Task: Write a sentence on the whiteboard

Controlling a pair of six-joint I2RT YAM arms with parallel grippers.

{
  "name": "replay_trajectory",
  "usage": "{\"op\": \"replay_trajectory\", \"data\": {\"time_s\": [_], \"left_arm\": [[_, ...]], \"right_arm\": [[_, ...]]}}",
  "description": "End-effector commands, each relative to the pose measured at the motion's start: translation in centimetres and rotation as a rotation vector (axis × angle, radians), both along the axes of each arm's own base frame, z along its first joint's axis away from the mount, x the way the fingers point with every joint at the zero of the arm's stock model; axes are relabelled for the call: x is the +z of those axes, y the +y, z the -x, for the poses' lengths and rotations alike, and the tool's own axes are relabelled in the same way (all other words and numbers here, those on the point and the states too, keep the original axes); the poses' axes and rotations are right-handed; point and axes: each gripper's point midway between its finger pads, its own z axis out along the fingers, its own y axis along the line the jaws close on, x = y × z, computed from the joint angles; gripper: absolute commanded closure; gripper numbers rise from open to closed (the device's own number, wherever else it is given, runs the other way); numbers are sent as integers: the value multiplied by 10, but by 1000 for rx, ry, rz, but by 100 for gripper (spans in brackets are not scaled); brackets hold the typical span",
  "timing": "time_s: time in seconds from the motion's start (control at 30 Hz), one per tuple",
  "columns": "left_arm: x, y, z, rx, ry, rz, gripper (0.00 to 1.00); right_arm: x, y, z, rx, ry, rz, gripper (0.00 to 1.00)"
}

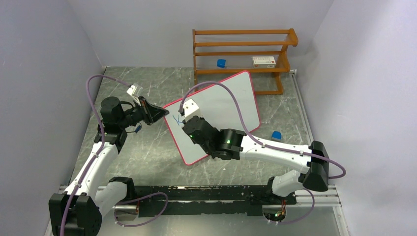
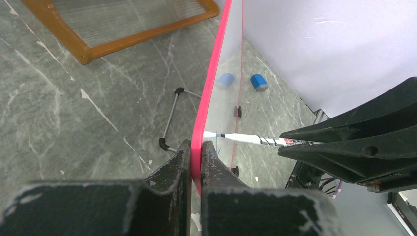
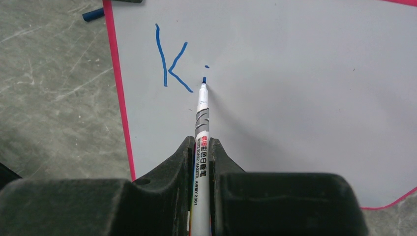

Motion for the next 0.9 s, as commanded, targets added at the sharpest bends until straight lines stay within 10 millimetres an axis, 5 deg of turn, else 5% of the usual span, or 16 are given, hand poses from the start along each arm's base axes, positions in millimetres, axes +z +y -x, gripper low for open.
{"op": "replay_trajectory", "data": {"time_s": [0.0, 0.33, 0.87], "left_arm": [[-9, 3, -3, 11, 0, -36, 95], [-9, 3, -3, 13, 0, -37, 95], [-10, 3, -3, 11, 1, -37, 95]], "right_arm": [[-8, -4, 3, -9, 34, 20, 100], [-12, -6, 5, -11, 50, 24, 100], [18, -13, -4, -50, -29, -54, 100]]}}
